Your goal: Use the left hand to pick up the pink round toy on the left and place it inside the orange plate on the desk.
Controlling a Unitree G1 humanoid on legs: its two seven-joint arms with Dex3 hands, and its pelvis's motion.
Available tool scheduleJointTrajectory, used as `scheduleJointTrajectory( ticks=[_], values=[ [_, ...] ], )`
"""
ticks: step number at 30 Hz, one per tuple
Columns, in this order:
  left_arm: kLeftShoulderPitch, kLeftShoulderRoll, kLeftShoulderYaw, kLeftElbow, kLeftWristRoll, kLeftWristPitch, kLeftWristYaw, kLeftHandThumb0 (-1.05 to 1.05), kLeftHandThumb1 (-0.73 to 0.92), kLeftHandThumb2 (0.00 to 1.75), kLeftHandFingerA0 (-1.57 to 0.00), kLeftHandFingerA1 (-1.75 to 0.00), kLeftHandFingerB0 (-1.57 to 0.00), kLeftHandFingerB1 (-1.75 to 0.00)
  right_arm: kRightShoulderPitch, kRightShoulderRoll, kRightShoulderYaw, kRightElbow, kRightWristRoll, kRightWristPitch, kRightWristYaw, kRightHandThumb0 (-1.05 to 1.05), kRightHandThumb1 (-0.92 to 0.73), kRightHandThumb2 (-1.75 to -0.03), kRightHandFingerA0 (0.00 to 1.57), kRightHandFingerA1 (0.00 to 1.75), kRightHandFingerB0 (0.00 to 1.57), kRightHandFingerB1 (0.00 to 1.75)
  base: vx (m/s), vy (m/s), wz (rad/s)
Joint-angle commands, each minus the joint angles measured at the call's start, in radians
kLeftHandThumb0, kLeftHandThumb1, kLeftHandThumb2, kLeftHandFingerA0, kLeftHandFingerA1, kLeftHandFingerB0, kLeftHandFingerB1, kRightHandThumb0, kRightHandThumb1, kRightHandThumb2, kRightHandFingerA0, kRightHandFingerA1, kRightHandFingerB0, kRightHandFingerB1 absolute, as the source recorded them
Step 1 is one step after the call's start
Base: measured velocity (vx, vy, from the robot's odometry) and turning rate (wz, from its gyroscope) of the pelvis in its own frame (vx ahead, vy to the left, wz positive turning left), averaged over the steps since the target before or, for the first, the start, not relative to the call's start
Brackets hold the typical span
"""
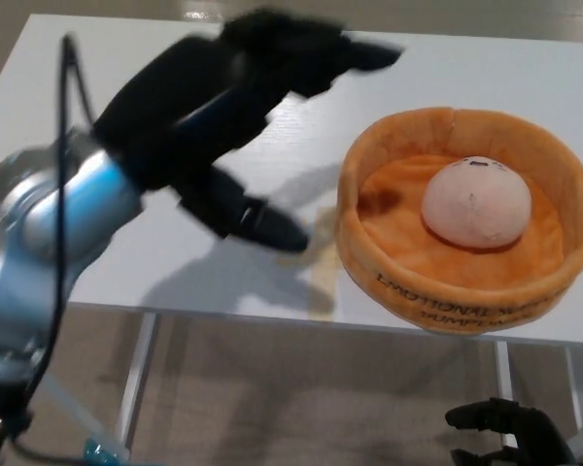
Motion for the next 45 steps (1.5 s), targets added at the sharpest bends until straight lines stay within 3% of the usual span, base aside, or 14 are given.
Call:
scheduleJointTrajectory(
  ticks=[1, 2, 3, 5, 7, 8, 13, 14, 18, 27, 39, 40, 44, 45],
  values=[
    [0.662, 0.177, 0.435, -0.450, -1.232, 0.133, -0.623, -0.78, 0.46, 0.82, -0.20, -0.44, -0.16, -0.40, 0.022, -0.019, -0.013, 0.012, 0.011, -0.003, -0.008, -0.16, -0.58, -0.57, 0.63, 0.90, 0.54, 0.75, 0.00, 0.000, 0.00],
    [0.672, 0.174, 0.438, -0.447, -1.249, 0.136, -0.636, -0.78, 0.46, 0.82, -0.20, -0.44, -0.16, -0.40, 0.021, -0.019, -0.013, 0.012, 0.011, -0.002, -0.008, -0.16, -0.58, -0.57, 0.63, 0.90, 0.54, 0.75, 0.00, 0.000, 0.00],
    [0.689, 0.214, 0.466, -0.386, -1.254, 0.243, -0.748, -0.88, 0.75, 0.63, -0.32, -0.37, -0.31, -0.33, 0.019, -0.019, -0.012, 0.011, 0.010, 0.001, -0.009, -0.16, -0.58, -0.57, 0.65, 0.91, 0.56, 0.75, 0.00, 0.000, 0.00],
    [0.702, 0.190, 0.478, -0.299, -1.348, 0.382, -0.864, -0.78, 0.67, 0.60, -0.29, -0.42, -0.30, -0.35, 0.017, -0.018, -0.014, 0.011, 0.012, 0.006, -0.009, -0.15, -0.58, -0.57, 0.64, 0.91, 0.55, 0.75, 0.00, 0.000, 0.00],
    [0.696, 0.137, 0.447, -0.273, -1.390, 0.361, -0.897, -0.78, 0.61, 0.59, -0.22, -0.34, -0.20, -0.28, 0.015, -0.017, -0.014, 0.012, 0.012, 0.008, -0.011, -0.16, -0.58, -0.57, 0.65, 0.91, 0.56, 0.76, 0.00, 0.000, 0.00],
    [0.715, 0.128, 0.399, -0.250, -1.362, 0.385, -0.883, -0.33, 0.24, 0.87, -0.12, -0.53, -0.07, -0.49, 0.016, -0.017, -0.015, 0.011, 0.013, 0.006, -0.012, -0.15, -0.57, -0.57, 0.67, 0.94, 0.56, 0.76, 0.00, 0.000, 0.00],
    [0.767, 0.118, 0.295, -0.185, -1.285, 0.489, -0.844, -0.30, 0.24, 0.85, -0.13, -0.54, -0.06, -0.49, 0.020, -0.015, -0.016, 0.010, 0.014, 0.001, -0.012, -0.15, -0.57, -0.58, 0.67, 0.93, 0.56, 0.76, 0.00, 0.000, 0.00],
    [0.768, 0.104, 0.267, -0.155, -1.227, 0.463, -0.831, -0.50, 0.43, 0.53, -0.31, -0.45, -0.25, -0.29, 0.019, -0.016, -0.016, 0.010, 0.014, 0.002, -0.010, -0.15, -0.58, -0.57, 0.64, 0.91, 0.56, 0.76, 0.00, 0.000, 0.00],
    [0.752, 0.050, 0.187, -0.026, -1.047, 0.447, -0.769, -0.39, 0.42, 0.52, -0.31, -0.43, -0.29, -0.32, 0.012, -0.018, -0.013, 0.013, 0.011, 0.007, -0.007, -0.16, -0.58, -0.57, 0.64, 0.91, 0.55, 0.75, 0.00, 0.000, 0.00],
    [0.669, -0.095, 0.087, 0.392, -0.592, 0.146, -0.537, -0.45, 0.47, 0.55, -0.34, -0.38, -0.36, -0.32, 0.012, -0.021, -0.005, 0.013, 0.001, 0.009, -0.012, -0.17, -0.59, -0.57, 0.62, 0.88, 0.55, 0.74, 0.00, 0.000, 0.00],
    [0.567, -0.156, 0.046, 0.761, -0.340, -0.017, -0.263, -0.56, 0.46, 0.55, -0.44, -0.37, -0.41, -0.33, 0.012, -0.025, -0.011, 0.012, 0.006, 0.001, -0.006, -0.16, -0.58, -0.57, 0.65, 0.91, 0.56, 0.75, 0.00, 0.000, 0.00],
    [0.560, -0.153, 0.030, 0.781, -0.293, -0.042, -0.204, -0.57, 0.40, 0.79, -0.41, -0.50, -0.29, -0.43, 0.012, -0.026, -0.010, 0.012, 0.004, 0.000, -0.007, -0.16, -0.58, -0.57, 0.65, 0.90, 0.56, 0.75, 0.00, 0.000, 0.00],
    [0.534, -0.147, -0.017, 0.868, -0.170, -0.128, -0.033, -0.56, 0.41, 0.79, -0.43, -0.51, -0.29, -0.43, 0.017, -0.023, -0.009, 0.013, 0.004, 0.000, -0.010, -0.15, -0.58, -0.57, 0.67, 0.93, 0.56, 0.76, 0.00, 0.000, 0.00],
    [0.523, -0.145, -0.040, 0.891, -0.121, -0.136, 0.037, -0.67, 0.47, 0.79, -0.39, -0.46, -0.33, -0.42, 0.020, -0.022, -0.010, 0.014, 0.005, -0.001, -0.009, -0.15, -0.58, -0.58, 0.66, 0.93, 0.56, 0.76, 0.00, 0.000, 0.00]
  ],
)
